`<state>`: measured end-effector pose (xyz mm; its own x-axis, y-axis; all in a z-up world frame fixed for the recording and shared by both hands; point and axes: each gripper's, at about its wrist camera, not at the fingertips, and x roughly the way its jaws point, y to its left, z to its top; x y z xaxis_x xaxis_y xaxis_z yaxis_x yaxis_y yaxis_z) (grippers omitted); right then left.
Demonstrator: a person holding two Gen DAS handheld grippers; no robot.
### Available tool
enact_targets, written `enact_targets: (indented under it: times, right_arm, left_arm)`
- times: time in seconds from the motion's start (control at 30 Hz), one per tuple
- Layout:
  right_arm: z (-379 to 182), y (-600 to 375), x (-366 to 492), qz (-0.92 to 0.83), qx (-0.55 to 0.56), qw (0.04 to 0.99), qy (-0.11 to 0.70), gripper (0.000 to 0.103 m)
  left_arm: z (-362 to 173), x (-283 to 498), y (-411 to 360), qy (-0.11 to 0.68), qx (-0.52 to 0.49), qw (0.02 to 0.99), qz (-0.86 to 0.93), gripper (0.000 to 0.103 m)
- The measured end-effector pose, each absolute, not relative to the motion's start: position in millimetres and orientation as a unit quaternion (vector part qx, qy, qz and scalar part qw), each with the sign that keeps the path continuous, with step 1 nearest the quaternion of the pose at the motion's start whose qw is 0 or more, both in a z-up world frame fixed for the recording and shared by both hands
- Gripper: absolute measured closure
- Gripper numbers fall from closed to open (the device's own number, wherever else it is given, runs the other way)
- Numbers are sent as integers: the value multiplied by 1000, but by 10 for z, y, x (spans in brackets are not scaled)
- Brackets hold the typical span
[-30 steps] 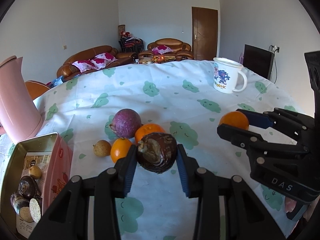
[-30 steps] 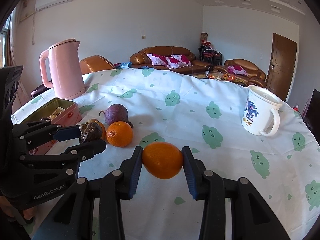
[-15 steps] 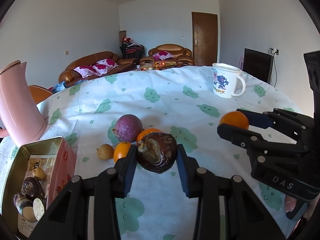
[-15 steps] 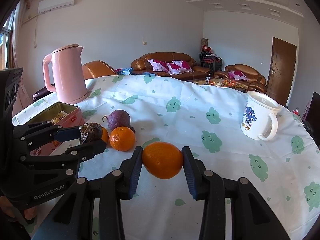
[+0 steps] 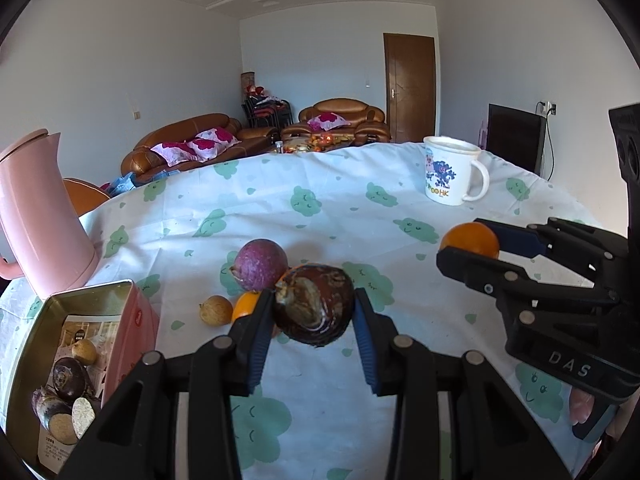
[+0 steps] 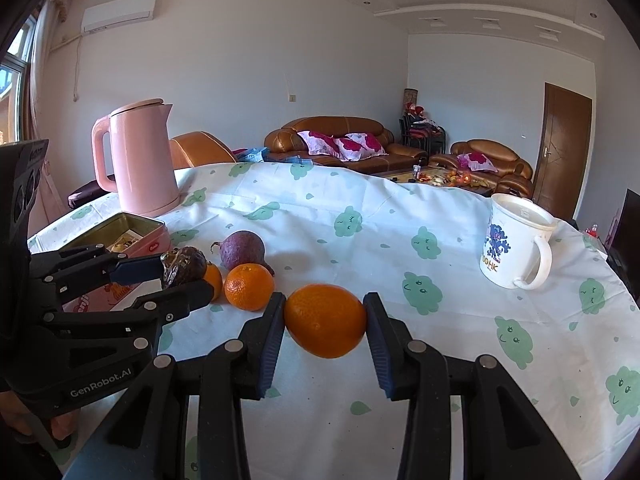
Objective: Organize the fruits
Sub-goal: 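Lift the dark brown fruit with the left tool while the right tool holds the orange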
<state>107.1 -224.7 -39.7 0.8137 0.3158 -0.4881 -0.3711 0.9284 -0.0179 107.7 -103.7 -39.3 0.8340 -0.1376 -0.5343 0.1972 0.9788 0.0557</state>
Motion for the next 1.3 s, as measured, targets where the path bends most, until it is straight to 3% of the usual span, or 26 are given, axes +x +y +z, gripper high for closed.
enact_targets:
  times: [1.3]
  right_arm:
    - [-312, -2274, 886, 185, -61, 961, 195, 61]
  left_arm:
    - [-300, 915, -970, 229, 42, 969, -82, 63]
